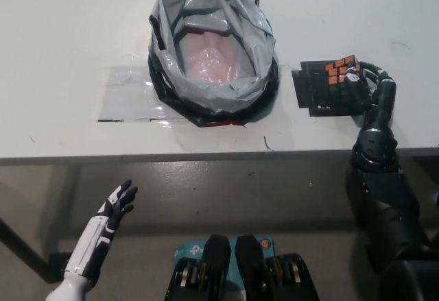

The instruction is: Use the right hand to pick up a rubix's cube and place it into a plastic bag and lift the bag

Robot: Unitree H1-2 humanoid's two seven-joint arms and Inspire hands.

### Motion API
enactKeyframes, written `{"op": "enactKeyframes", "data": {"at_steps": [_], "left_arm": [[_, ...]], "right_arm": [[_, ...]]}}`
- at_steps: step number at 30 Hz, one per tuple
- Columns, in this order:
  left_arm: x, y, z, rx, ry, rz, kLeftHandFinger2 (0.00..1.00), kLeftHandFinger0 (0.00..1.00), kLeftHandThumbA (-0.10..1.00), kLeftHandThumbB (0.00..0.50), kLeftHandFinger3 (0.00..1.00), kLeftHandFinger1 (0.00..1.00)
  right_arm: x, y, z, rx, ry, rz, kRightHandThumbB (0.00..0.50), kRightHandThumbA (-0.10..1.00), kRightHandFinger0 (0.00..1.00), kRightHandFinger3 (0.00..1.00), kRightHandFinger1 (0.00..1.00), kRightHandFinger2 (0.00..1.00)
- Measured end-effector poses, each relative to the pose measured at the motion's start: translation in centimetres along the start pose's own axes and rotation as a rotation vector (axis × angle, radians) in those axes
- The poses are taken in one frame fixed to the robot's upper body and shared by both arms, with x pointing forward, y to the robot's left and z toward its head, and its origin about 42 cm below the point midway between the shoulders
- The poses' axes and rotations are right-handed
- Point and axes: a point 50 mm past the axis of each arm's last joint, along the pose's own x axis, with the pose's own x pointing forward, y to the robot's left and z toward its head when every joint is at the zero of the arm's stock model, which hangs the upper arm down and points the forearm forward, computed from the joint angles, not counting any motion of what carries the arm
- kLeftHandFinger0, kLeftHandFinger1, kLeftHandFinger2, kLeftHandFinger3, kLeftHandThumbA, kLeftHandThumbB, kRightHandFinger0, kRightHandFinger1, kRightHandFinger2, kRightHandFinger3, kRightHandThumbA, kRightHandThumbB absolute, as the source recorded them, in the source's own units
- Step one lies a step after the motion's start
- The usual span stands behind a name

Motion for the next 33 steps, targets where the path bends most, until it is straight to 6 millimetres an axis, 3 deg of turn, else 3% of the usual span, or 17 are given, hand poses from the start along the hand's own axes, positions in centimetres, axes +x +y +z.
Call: {"op": "enactKeyframes", "data": {"at_steps": [8,13,14,16,18,19,25,26,30,33], "left_arm": [[0.0,0.1,0.0,0.001,-0.001,0.003,1.00,1.00,1.00,0.240,1.00,1.00],[0.0,0.1,0.0,0.001,-0.001,0.004,1.00,1.00,1.00,0.224,1.00,1.00],[0.0,0.1,0.0,0.001,-0.001,0.004,1.00,1.00,1.00,0.223,1.00,1.00],[0.0,0.1,0.0,0.001,-0.001,0.004,1.00,1.00,1.00,0.222,1.00,1.00],[0.0,0.1,0.0,0.001,-0.001,0.005,1.00,1.00,1.00,0.219,1.00,1.00],[0.0,0.1,0.0,0.000,0.000,0.005,1.00,1.00,1.00,0.218,1.00,1.00],[0.0,0.1,0.0,0.001,0.000,0.005,1.00,1.00,1.00,0.213,1.00,1.00],[0.0,0.1,0.0,0.001,0.000,0.005,1.00,1.00,1.00,0.205,1.00,1.00],[0.0,0.1,0.0,0.000,0.001,0.005,1.00,1.00,1.00,0.205,1.00,1.00],[-0.1,0.1,0.0,0.001,0.001,0.005,1.00,1.00,1.00,0.209,1.00,1.00]], "right_arm": [[0.0,0.1,-0.2,-0.005,-0.016,0.006,0.236,-0.10,0.00,0.75,0.27,0.67],[0.0,0.1,0.3,0.064,-0.016,0.002,0.210,-0.10,0.00,0.70,0.27,0.66],[-0.1,0.3,0.7,0.092,-0.021,0.004,0.201,-0.10,0.00,0.71,0.27,0.68],[-0.1,0.6,1.7,0.148,-0.041,0.011,0.190,-0.10,0.00,0.77,0.33,0.82],[-0.2,0.8,2.2,0.176,-0.053,0.015,0.197,-0.10,0.00,0.80,0.36,0.85],[-0.5,1.3,4.2,0.248,-0.093,0.030,0.216,-0.10,0.00,0.81,0.38,0.86],[-1.4,1.8,9.0,0.415,-0.185,0.077,0.206,-0.10,0.00,0.82,0.37,0.87],[-1.5,1.7,9.6,0.432,-0.195,0.084,0.231,-0.10,0.00,0.85,0.36,0.86],[-1.9,1.8,13.0,0.504,-0.235,0.125,0.237,-0.10,0.00,0.81,0.22,0.73],[-2.0,2.4,14.5,0.527,-0.236,0.149,0.212,-0.10,0.00,0.87,0.18,0.69]]}}
